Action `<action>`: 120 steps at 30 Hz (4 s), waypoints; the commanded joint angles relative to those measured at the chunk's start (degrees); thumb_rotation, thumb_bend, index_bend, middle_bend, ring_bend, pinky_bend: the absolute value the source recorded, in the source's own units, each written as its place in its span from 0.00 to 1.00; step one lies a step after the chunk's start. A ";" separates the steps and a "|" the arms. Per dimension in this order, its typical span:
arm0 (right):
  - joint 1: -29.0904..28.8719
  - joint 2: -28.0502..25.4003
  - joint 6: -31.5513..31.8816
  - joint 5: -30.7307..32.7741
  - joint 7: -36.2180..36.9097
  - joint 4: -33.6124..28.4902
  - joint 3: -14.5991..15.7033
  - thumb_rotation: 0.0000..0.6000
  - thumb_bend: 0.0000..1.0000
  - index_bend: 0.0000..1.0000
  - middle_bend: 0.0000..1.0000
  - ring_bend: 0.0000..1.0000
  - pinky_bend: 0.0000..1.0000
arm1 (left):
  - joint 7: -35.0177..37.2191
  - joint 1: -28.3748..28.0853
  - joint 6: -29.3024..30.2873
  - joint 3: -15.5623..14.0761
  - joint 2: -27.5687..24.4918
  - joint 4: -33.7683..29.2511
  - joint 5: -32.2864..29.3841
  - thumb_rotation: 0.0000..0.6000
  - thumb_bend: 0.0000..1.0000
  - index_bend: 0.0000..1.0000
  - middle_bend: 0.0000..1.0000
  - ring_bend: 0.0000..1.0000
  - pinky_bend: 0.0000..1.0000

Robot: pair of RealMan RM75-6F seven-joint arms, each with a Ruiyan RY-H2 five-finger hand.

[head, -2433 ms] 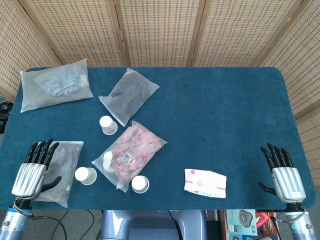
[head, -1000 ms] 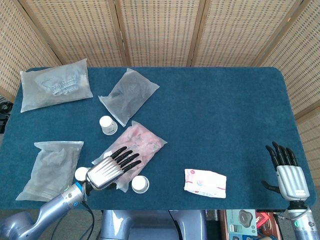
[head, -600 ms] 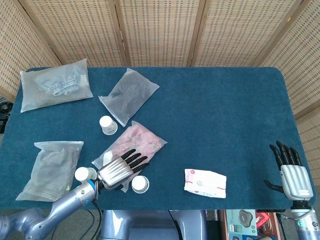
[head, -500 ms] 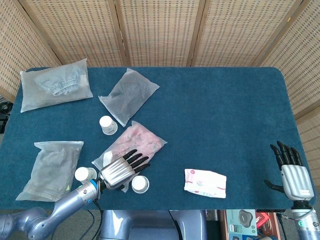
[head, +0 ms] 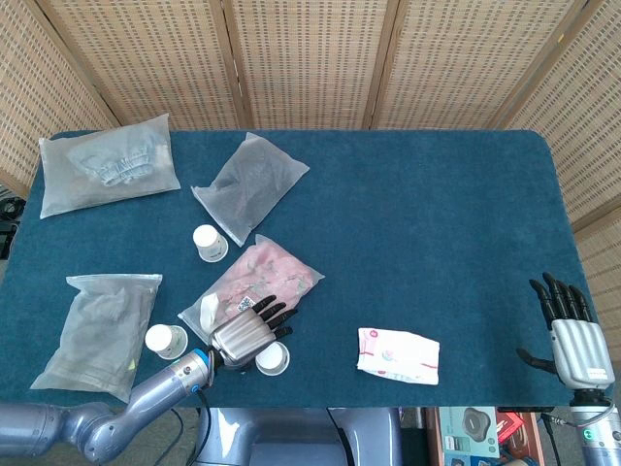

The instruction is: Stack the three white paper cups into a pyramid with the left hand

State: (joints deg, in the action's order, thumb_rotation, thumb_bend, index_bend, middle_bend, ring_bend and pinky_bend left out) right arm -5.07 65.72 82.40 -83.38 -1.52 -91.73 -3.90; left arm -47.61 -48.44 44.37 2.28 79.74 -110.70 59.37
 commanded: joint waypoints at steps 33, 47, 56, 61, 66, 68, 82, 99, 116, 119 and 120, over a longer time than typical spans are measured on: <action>0.11 -0.05 0.00 -0.24 0.12 -0.12 0.14 1.00 0.13 0.00 0.00 0.00 0.00 | 7.15 -2.50 10.27 1.20 -7.60 -8.52 3.02 1.00 0.22 0.50 0.00 0.00 0.00; 0.04 0.28 -0.21 -0.70 -1.27 -0.46 0.57 1.00 0.13 0.00 0.00 0.00 0.00 | 13.78 3.10 15.03 0.88 -24.70 -5.61 0.92 1.00 0.22 0.50 0.00 0.00 0.00; -0.04 0.58 -0.50 -0.66 -2.30 -0.83 0.76 1.00 0.13 0.00 0.00 0.00 0.00 | 21.65 4.76 11.21 1.62 -25.70 5.68 -3.73 1.00 0.22 0.50 0.00 0.00 0.00; -0.12 0.76 -0.69 -0.47 -2.59 -0.69 0.73 1.00 0.13 0.00 0.00 0.00 0.00 | 23.61 4.86 9.12 1.90 -23.60 10.83 -6.22 1.00 0.22 0.50 0.00 0.00 0.00; -0.19 0.88 -0.79 -0.38 -2.80 -0.59 0.70 1.00 0.13 0.00 0.00 0.00 0.00 | 23.43 4.53 7.55 1.82 -20.09 15.79 -8.70 1.00 0.22 0.50 0.00 0.00 0.00; -0.22 0.92 -0.88 -0.35 -2.78 -0.51 0.72 1.00 0.13 0.00 0.00 0.00 0.00 | 23.12 4.33 7.29 1.85 -18.39 17.47 -9.51 1.00 0.22 0.50 0.00 0.00 0.00; -0.26 0.75 -1.29 0.03 -1.92 -0.13 0.69 1.00 0.13 0.00 0.00 0.00 0.00 | 19.65 1.94 6.20 3.45 -6.95 28.20 -17.25 1.00 0.22 0.50 0.00 0.00 0.00; -0.76 1.00 -2.70 1.36 -1.25 0.95 0.33 1.00 0.13 0.00 0.00 0.00 0.00 | 17.92 -0.96 3.43 5.30 -0.89 34.92 -23.97 1.00 0.22 0.50 0.00 0.00 0.00; -1.05 1.54 -3.26 1.78 -1.76 1.43 0.35 1.00 0.13 0.00 0.00 0.00 0.00 | 19.00 -1.30 4.96 6.14 5.96 40.51 -22.66 1.00 0.22 0.31 0.00 0.00 0.00; -1.02 1.53 -3.14 1.66 -1.75 1.35 0.37 1.00 0.13 0.00 0.00 0.00 0.00 | 19.40 -0.91 5.10 6.22 5.85 40.43 -22.11 1.00 0.22 0.22 0.00 0.00 0.00; -1.01 1.54 -3.11 1.66 -1.78 1.34 0.37 1.00 0.13 0.00 0.00 0.00 0.00 | 19.44 -0.78 5.17 6.22 5.65 40.24 -21.95 1.00 0.22 0.19 0.00 0.00 0.00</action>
State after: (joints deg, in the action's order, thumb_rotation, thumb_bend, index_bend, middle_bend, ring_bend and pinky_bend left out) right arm -6.09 67.25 79.28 -81.72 -3.30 -90.38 -3.53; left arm -28.24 -49.31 49.47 8.48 85.49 -70.36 37.33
